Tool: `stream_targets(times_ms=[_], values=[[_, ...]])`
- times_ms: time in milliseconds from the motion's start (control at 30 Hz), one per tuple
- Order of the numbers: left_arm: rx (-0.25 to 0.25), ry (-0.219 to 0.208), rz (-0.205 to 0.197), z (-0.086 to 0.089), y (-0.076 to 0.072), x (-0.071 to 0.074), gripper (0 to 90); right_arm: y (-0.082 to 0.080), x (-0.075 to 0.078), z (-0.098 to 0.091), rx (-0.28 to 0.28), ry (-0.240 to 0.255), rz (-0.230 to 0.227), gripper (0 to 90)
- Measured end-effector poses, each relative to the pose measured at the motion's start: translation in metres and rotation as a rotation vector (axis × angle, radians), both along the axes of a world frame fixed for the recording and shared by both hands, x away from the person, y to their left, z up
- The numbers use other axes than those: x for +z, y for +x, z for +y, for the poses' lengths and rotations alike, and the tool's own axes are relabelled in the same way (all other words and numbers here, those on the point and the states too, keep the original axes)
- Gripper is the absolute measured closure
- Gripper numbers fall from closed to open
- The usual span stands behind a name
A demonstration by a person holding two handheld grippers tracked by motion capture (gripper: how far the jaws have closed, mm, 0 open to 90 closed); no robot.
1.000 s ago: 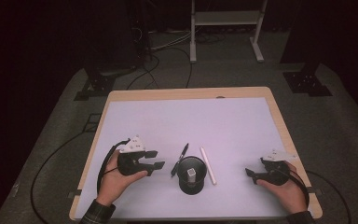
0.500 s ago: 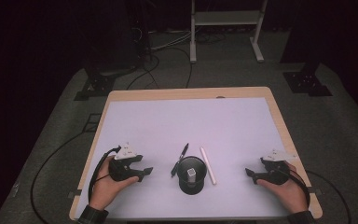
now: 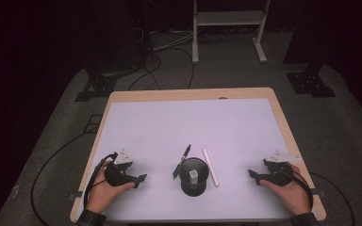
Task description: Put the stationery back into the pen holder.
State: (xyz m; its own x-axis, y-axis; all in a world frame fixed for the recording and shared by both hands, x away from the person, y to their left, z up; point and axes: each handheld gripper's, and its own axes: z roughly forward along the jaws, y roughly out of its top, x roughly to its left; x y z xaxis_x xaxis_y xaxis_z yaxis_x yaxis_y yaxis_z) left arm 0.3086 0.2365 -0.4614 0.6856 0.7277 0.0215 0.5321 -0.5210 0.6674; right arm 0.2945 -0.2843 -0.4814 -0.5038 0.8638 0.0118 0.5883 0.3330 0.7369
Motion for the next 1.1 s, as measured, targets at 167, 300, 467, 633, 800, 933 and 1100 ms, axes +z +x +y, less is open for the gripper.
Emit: stream_targets(times_ms=[167,300,467,633,800,933,1100], values=[[0.014,0.014,-0.005,0.003,0.0,-0.003,15.9,0.0,0.004,0.0,-0.014,-0.011,0.017,41.7],[0.03,0.011,-0.013,0.004,0.001,-0.006,15.1,0.002,0.009,0.004,-0.003,-0.02,0.038,44.3],[0.043,0.015,-0.013,0.004,0.002,-0.008,11.7,0.004,0.014,0.009,0.018,-0.014,0.054,44.4],[0.053,0.014,-0.01,0.005,0.004,-0.01,7.4,0.007,0.02,0.018,0.046,-0.008,0.065,44.2],[0.046,-0.015,-0.022,0.009,0.005,-0.014,3.5,0.013,0.025,0.027,0.07,-0.01,0.069,43.5],[0.04,-0.026,-0.039,0.011,0.005,-0.016,2.0,0.015,0.028,0.031,0.079,-0.011,0.065,43.4],[0.052,-0.034,-0.043,0.011,0.005,-0.018,0.0,0.019,0.033,0.039,0.101,-0.008,0.07,43.3]])
